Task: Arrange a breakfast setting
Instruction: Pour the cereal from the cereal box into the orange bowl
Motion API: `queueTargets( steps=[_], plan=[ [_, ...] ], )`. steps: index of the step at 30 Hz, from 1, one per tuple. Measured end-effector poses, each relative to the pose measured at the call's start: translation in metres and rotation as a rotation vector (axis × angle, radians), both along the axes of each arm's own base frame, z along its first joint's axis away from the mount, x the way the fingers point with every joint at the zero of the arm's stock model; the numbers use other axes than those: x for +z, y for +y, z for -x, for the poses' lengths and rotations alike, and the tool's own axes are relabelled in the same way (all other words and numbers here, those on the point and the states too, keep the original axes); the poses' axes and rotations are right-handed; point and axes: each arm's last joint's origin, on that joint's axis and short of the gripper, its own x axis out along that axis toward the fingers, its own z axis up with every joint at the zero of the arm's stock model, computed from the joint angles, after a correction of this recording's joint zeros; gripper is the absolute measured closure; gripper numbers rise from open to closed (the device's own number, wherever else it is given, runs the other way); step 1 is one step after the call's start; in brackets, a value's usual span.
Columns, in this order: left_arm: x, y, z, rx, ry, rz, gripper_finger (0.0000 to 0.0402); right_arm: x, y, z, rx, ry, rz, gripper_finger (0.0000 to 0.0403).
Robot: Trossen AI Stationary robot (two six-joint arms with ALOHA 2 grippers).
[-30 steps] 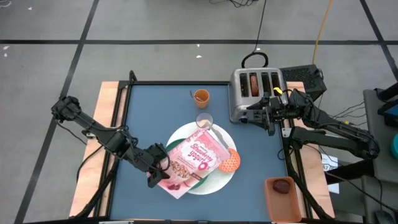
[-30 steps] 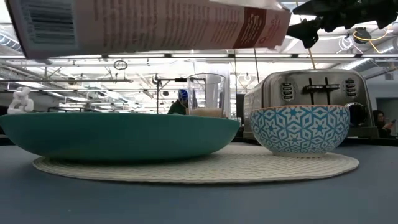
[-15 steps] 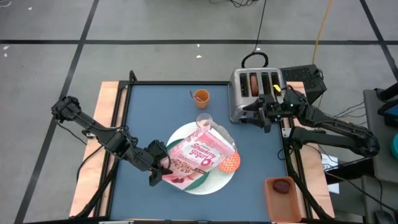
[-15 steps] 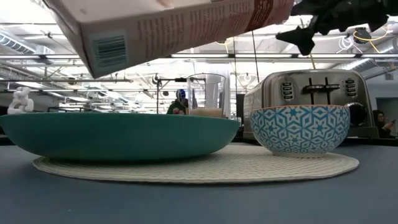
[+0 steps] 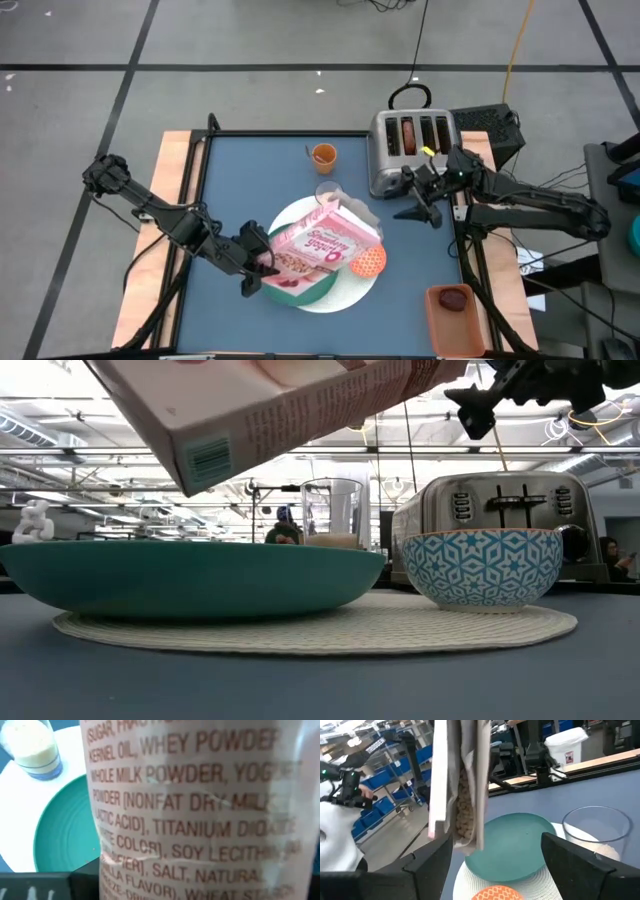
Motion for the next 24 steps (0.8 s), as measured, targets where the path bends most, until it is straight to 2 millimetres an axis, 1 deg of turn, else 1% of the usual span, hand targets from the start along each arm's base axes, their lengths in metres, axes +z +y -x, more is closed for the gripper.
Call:
queueTargets(
  steps=[4, 10, 14, 19, 22, 24],
  plan=[
    [0.000, 0.000, 0.000, 0.001, -0.004, -0.011, 0.0174, -0.003, 0.008, -0.006, 0.066, -0.002, 0.042, 0.0106],
    [0.001, 0.001, 0.000, 0.010, -0.018, -0.036, 0.0174, -0.007, 0.018, -0.018, 0.140, -0.006, 0.051, 0.0106],
    [0.002, 0.000, -0.002, 0.010, -0.042, -0.026, 0.0174, -0.009, 0.022, -0.026, 0.168, -0.016, 0.049, 0.0106],
    [0.004, -0.001, -0.003, 0.005, -0.065, -0.021, 0.0174, -0.017, 0.026, -0.034, 0.198, 0.031, 0.038, 0.0106],
    [0.004, -0.001, -0.003, 0.000, -0.065, -0.033, 0.0174, -0.021, 0.030, -0.038, 0.224, 0.041, 0.051, 0.0106],
    [0.004, 0.000, -0.003, 0.013, -0.071, -0.048, 0.0174, -0.022, 0.034, -0.041, 0.212, 0.035, 0.072, 0.0106]
  ],
)
